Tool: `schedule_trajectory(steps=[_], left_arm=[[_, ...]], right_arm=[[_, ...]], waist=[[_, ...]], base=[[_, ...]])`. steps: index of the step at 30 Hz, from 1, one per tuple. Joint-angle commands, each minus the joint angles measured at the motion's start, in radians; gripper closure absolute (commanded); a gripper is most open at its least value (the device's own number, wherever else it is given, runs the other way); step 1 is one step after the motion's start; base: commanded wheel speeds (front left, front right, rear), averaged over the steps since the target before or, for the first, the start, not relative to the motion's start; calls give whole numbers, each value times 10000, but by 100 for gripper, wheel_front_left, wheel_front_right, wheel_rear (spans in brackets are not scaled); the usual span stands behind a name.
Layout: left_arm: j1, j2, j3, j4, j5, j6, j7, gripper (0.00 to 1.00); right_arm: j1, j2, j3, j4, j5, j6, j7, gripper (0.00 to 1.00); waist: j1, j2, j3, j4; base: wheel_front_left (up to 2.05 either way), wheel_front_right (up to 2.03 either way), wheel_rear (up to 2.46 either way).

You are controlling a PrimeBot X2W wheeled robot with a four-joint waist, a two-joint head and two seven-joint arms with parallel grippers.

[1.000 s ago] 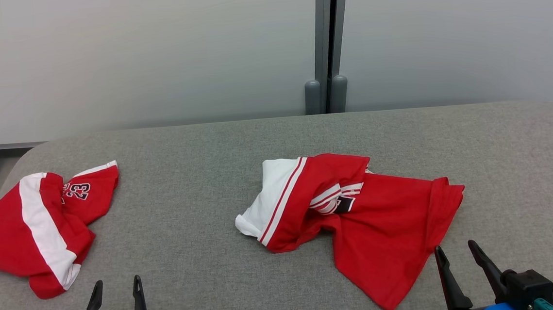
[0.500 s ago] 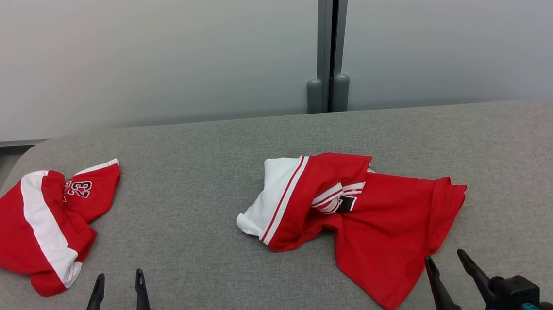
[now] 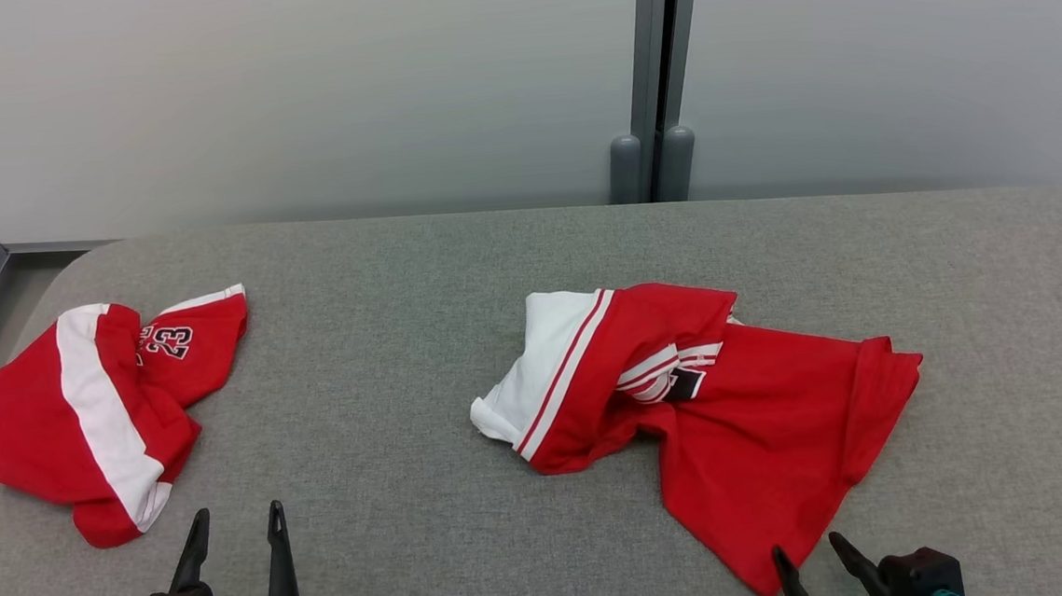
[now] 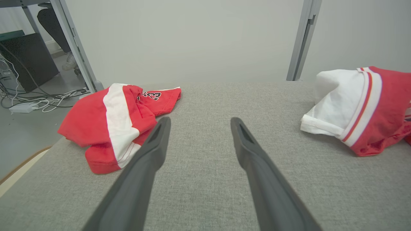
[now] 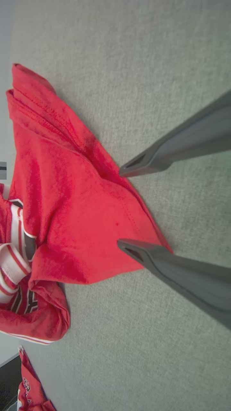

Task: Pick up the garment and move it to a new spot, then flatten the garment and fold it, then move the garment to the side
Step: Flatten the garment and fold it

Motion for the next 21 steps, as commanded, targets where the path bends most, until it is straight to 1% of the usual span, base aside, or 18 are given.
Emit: schedule_trajectory(steps=[1,9,10,11,12,14,16,19,20,21], left_arm=[[-219,-45,-65,6,31,-15,-27,0],[-327,-83,-122,43,96,-30,-27,0],[-319,-83,-109,42,101,-29,-27,0],[-297,-78,-100,36,106,-28,-28,0],[-260,-59,-67,27,100,-21,-27,0],[-203,-47,-43,19,80,-24,-28,0],[-175,-66,-68,29,93,-32,-28,0],[-208,-100,-131,29,114,-42,-28,0],[-204,-109,-153,7,104,-30,-27,0],[-185,-112,-151,2,103,-27,-27,0]], right_arm=[[-243,-53,121,246,177,1,-37,0],[-773,-50,848,1571,469,3,-14,0],[-817,-45,972,1739,559,3,-9,11],[-862,-44,1070,1844,643,3,-2,81],[-909,-44,1137,1898,720,3,-3,100],[-962,-42,1115,1903,762,3,-3,100],[-921,-67,803,1753,616,-1,-14,100],[-661,-59,-57,1300,237,1,-22,100],[-417,-51,-661,858,-131,1,-23,100],[-283,-51,-969,631,-335,1,-23,100]], waist=[[0,0,72,59],[0,0,203,118],[0,0,201,100],[0,0,195,71],[0,0,185,17],[0,0,161,-100],[0,0,124,-199],[0,0,71,-302],[0,0,32,-387],[0,0,19,-436]], base=[[0,0,0],[0,0,0],[0,0,0],[0,0,0],[0,0,0],[0,0,0],[0,0,0],[0,0,0],[0,0,0],[0,0,0]])
